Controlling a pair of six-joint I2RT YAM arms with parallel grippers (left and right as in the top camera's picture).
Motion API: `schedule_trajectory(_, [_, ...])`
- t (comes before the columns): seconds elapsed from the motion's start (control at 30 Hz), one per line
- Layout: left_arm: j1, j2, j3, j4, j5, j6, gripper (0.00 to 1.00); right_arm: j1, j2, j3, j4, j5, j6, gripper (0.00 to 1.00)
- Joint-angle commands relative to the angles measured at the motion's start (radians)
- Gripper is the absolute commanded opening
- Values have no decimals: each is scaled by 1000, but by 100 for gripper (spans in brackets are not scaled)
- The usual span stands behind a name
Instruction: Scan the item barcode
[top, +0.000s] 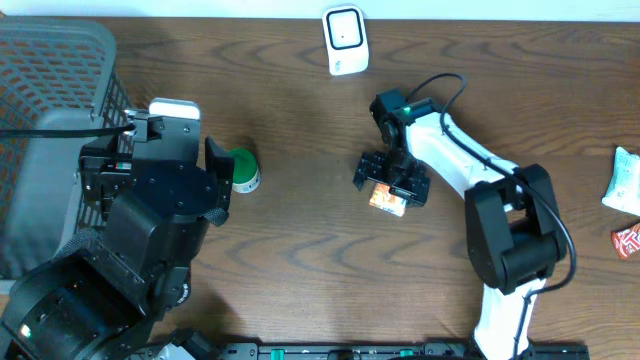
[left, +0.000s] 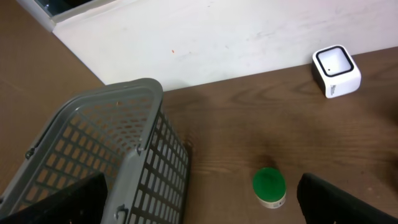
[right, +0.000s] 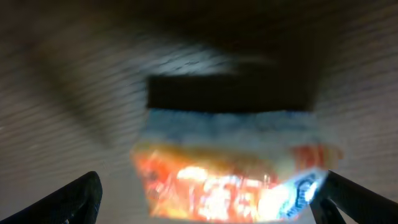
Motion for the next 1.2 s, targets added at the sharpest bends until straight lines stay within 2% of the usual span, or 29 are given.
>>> schedule_trajectory(0.0, [3, 4, 6, -3, -20, 5, 98, -17, 24, -5, -3, 5, -13, 99])
schedule_trajectory(0.1, [3, 3, 6, -3, -20, 5, 98, -28, 24, -5, -10, 46, -13, 97])
schedule_trajectory(0.23, [3, 3, 6, -3, -20, 5, 98, -36, 26, -5, -10, 105, -13, 83])
schedule_trajectory(0.47, [3, 3, 6, -3, -20, 5, 98, -40, 86, -6, 16, 116, -68, 82])
schedule_trajectory(0.53, [3, 3, 6, -3, -20, 5, 98, -40, 106, -6, 16, 101, -78, 75])
schedule_trajectory(0.6, [3, 3, 6, -3, -20, 5, 98, -40, 116, -6, 16, 88, -77, 63])
schedule_trajectory(0.73, [3, 3, 6, -3, -20, 5, 98, -40, 114, -3, 16, 84, -77, 55])
schedule_trajectory(0.97, [3, 3, 6, -3, -20, 5, 98, -63, 114, 34, 15, 85, -146, 50])
schedule_trajectory(1.17, [3, 4, 6, -3, -20, 5, 98, -93, 113, 190, -51, 88, -245, 47])
